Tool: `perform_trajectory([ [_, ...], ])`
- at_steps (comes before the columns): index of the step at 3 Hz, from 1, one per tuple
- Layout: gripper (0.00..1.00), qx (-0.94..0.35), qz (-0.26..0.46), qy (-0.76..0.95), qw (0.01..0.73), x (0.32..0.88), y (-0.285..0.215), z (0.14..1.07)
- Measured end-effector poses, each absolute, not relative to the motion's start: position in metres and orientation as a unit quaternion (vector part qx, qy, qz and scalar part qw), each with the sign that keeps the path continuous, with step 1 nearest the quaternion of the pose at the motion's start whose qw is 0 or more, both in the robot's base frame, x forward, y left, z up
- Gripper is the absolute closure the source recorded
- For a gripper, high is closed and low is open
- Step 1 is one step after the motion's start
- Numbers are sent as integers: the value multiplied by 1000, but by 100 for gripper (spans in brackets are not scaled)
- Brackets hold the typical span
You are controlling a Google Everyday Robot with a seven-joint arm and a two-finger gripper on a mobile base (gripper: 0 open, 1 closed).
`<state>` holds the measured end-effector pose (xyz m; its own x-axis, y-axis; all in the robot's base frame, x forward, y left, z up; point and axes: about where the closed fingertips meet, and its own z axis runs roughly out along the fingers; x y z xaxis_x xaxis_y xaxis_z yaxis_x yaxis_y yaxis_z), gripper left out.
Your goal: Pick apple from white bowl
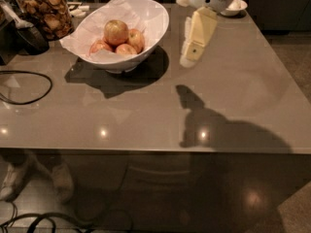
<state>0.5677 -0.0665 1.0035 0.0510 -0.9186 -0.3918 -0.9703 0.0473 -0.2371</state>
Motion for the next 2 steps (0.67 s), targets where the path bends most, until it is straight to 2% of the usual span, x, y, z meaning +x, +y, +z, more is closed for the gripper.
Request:
perform_trajectory([
  [2,0,-670,76,688,267,577,-63,1008],
])
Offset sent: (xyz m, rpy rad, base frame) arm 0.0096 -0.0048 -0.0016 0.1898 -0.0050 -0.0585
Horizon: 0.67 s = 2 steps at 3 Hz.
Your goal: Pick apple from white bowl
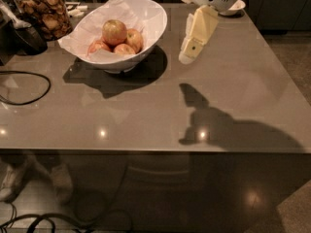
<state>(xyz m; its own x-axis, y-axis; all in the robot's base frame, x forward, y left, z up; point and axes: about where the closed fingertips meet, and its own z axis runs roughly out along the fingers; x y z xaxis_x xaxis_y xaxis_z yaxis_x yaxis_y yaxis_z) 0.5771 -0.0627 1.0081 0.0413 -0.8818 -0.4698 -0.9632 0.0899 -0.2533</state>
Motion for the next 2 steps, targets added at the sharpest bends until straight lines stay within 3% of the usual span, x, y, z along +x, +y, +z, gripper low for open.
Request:
perform_trajectory([
  [2,0,-631,191,663,353,635,-29,1006],
])
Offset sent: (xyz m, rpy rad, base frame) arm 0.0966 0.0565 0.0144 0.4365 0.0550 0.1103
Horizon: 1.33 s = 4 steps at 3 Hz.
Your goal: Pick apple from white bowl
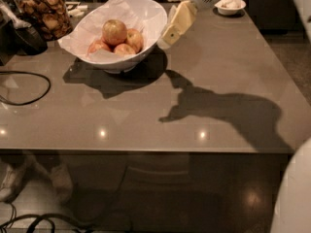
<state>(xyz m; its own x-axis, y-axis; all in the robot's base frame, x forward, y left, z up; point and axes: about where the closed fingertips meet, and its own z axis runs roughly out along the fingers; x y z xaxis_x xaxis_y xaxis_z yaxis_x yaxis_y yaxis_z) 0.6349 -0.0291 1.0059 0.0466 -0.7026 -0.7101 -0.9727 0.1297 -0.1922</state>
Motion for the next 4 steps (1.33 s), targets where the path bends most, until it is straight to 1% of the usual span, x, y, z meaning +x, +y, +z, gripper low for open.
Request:
perform_trajectory([
  [1,0,-639,226,637,367,652,-9,1010],
  [2,0,-637,226,634,375,656,-8,1015],
  [3,0,-641,240,619,386,664,4,1014],
  [4,0,-656,255,595,388,677,33,1014],
])
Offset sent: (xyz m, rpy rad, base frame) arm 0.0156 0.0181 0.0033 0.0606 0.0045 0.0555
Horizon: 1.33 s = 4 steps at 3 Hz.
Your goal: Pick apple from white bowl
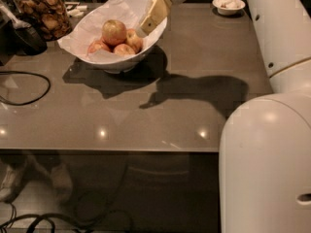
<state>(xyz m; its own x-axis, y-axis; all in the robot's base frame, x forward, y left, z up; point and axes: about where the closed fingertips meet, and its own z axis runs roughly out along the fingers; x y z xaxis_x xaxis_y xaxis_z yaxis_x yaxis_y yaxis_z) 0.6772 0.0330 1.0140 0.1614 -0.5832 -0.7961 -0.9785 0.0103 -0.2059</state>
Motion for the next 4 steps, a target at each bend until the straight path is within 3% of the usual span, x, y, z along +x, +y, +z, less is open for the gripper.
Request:
perform_trajectory([
  [4,0,-636,294,601,383,709,72,1000],
])
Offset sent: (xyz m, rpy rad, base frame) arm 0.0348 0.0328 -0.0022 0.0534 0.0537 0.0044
